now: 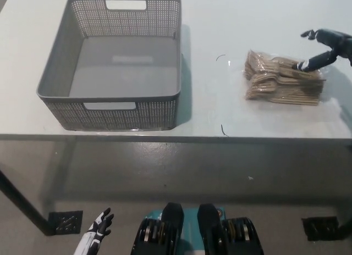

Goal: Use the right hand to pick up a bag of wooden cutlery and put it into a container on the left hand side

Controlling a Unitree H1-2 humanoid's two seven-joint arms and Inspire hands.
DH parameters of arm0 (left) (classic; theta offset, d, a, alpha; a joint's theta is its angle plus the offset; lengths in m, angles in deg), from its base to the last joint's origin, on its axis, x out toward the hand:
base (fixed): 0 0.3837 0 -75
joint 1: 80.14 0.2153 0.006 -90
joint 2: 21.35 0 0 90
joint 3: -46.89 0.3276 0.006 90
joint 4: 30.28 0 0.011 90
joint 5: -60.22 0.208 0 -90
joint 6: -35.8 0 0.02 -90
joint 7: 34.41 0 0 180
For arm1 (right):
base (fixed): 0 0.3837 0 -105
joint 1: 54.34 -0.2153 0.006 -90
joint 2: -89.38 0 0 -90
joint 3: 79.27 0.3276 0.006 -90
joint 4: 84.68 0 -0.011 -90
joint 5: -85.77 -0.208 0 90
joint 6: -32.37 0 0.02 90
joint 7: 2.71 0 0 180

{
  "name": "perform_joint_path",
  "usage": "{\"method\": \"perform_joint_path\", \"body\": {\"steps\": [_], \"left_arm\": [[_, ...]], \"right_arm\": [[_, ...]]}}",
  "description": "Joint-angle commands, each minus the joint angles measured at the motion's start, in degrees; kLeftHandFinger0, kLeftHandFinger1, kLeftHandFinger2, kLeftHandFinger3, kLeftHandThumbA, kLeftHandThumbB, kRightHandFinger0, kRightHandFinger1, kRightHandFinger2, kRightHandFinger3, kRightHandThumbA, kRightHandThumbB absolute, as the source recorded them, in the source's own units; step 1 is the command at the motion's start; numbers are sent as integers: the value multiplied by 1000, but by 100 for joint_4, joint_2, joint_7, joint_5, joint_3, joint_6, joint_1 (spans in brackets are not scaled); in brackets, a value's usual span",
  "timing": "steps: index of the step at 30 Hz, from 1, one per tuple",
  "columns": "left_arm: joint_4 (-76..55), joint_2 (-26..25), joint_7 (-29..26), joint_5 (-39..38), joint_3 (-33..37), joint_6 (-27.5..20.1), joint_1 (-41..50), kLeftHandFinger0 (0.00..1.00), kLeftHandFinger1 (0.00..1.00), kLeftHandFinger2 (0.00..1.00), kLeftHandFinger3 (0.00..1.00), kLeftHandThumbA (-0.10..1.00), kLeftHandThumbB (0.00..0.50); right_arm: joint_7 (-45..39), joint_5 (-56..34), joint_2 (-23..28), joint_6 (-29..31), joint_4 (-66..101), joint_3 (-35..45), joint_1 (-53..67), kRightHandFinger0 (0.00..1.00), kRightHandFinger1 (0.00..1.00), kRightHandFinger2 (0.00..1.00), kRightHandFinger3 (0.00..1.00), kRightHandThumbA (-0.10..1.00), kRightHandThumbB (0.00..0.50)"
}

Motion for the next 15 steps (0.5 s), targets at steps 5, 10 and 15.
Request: {"method": "perform_joint_path", "body": {"steps": [5, 10, 15], "left_arm": [[103, -135, 228, -150, 115, -215, 140, 1000, 1000, 1000, 1000, 1000, 308], [105, -150, 266, -151, 163, -215, 183, 1000, 1000, 1000, 1000, 1000, 324], [142, -170, 290, -127, 195, -215, 189, 1000, 1000, 1000, 1000, 1000, 312]], "right_arm": [[-177, -158, 57, 606, -322, -4, -335, 1000, 1000, 1000, 1000, 789, 500], [-295, -177, 63, 677, -350, -10, -337, 1000, 1000, 1000, 1000, 787, 500], [-327, -238, 14, 882, -562, 12, -419, 1000, 1000, 1000, 1000, 796, 500]]}}
